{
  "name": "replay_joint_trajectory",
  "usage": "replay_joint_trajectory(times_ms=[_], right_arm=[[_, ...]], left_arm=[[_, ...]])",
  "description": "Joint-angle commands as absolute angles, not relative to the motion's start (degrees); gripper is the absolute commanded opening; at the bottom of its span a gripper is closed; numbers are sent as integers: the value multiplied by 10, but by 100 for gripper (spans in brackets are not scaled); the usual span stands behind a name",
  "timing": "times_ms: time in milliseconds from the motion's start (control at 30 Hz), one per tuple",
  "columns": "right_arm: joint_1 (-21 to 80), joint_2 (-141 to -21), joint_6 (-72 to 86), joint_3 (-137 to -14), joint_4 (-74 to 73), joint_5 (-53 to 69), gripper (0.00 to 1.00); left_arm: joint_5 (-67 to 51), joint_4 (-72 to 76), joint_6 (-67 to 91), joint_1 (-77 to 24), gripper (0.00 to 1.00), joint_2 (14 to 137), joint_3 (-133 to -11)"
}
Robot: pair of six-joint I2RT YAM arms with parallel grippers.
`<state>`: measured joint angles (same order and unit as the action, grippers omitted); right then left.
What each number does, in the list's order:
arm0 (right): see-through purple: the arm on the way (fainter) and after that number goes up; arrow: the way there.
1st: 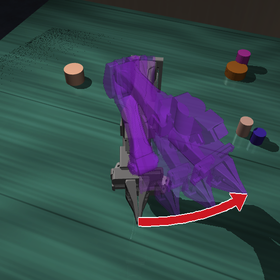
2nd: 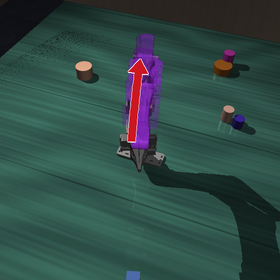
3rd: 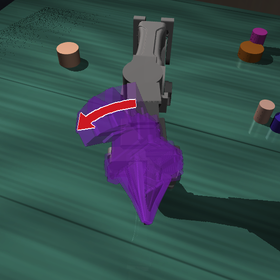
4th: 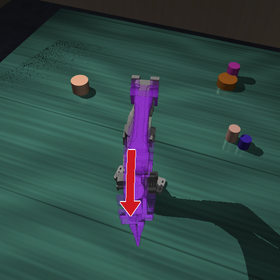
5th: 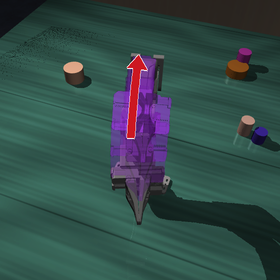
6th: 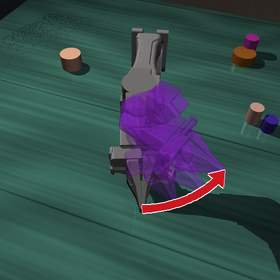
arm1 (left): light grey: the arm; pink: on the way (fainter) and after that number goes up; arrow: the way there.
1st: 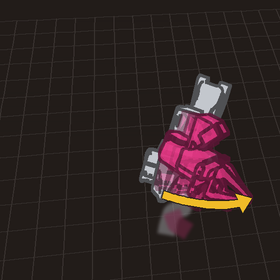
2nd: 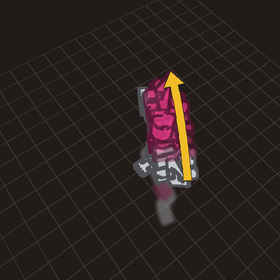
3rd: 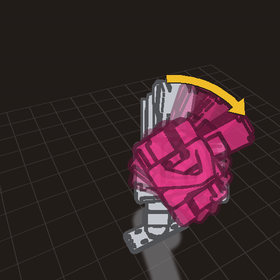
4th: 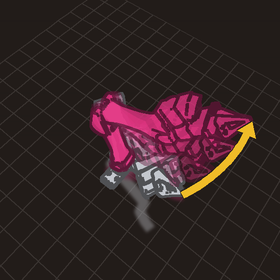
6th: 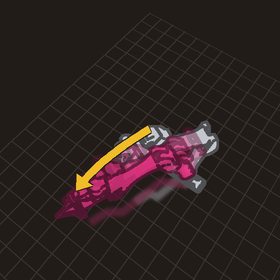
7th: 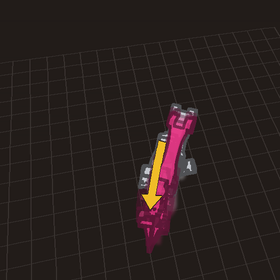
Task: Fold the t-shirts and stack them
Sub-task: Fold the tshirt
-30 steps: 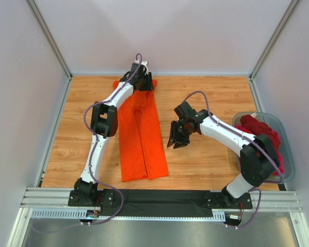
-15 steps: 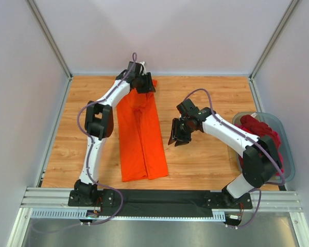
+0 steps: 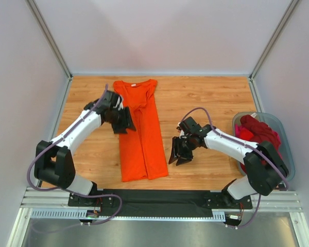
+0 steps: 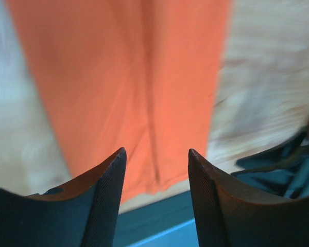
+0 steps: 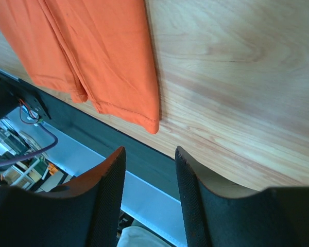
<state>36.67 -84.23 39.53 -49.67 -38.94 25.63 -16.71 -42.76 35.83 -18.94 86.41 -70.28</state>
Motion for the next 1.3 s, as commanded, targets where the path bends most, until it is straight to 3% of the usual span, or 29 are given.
replay_joint_trajectory(times_ms=[0,267,467,733,1000,1267], right_arm=[[379,-853,400,-459,-313,292,45],[403,-859,418,-386,-238,310,44],[431,-882,444,-379,-189,311,44],[444,-926,470,-379,-149,315,43],[445,-924,474,-381,-167,286,39],[445,-926,470,-381,-177,268,26]], left_arm=[[-167,-455,425,-186,59,811,-586],[-194,-447,508,-187,62,673,-379],[-190,-446,559,-187,62,577,-292],[-173,-469,591,-192,59,526,-247],[-176,-467,591,-200,57,550,-241],[-190,-433,610,-211,52,558,-217]])
